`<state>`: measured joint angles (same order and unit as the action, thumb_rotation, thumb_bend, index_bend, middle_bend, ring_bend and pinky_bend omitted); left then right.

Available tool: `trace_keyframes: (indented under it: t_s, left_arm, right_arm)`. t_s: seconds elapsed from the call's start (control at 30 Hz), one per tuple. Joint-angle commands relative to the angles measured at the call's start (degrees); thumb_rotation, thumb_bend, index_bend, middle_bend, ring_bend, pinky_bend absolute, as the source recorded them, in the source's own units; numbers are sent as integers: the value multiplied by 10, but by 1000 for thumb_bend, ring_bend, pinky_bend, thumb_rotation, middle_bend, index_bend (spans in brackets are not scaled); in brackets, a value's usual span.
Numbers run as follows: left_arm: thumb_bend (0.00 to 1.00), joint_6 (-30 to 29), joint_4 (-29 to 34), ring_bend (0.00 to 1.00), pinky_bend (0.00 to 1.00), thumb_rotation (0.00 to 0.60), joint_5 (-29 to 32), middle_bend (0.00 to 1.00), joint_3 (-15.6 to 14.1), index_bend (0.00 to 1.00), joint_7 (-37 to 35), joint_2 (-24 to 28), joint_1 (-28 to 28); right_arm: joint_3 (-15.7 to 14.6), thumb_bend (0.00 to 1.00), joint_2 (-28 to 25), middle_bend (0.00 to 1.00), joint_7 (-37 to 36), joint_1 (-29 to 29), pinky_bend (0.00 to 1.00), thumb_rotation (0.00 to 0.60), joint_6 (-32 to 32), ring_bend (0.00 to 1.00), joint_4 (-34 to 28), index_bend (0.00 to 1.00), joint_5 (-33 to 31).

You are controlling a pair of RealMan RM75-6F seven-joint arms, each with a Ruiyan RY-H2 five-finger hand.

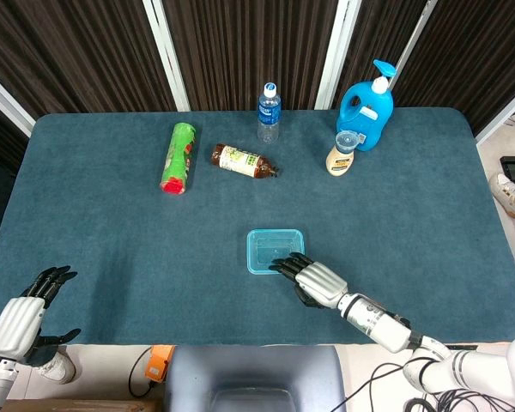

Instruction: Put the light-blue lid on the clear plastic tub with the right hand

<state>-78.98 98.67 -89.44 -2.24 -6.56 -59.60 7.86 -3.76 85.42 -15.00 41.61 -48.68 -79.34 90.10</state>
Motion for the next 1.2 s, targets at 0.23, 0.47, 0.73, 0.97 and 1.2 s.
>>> trace_keyframes:
  t_s: [0.23,0.47,0.73,0.97,1.2]
  left_arm:
    - [364,-1,0,71,279,600,0,97,0,172,0,0,0]
    - [365,0,0,71,279,600,0,98,0,172,0,1,-1]
    - [364,1,0,71,279,600,2,97,0,172,-1,1,0]
    - [365,1,0,71,279,600,1,97,0,172,0,1,0]
    - [365,2,2,71,279,600,-1,97,-1,172,8,-1,0]
  right_arm:
    - [-2,918,7,181,-8,0,184,600,6,168,12,208,-2]
    - [-4,918,11,181,-15,-2,185,600,6,168,19,207,-1]
    - [-1,918,13,181,-20,-5,184,600,-6,168,24,206,3]
    - [16,918,-20,181,-6,-24,185,600,-89,168,-6,208,27]
    - [32,917,-65,181,57,-70,180,600,-200,168,-49,204,42]
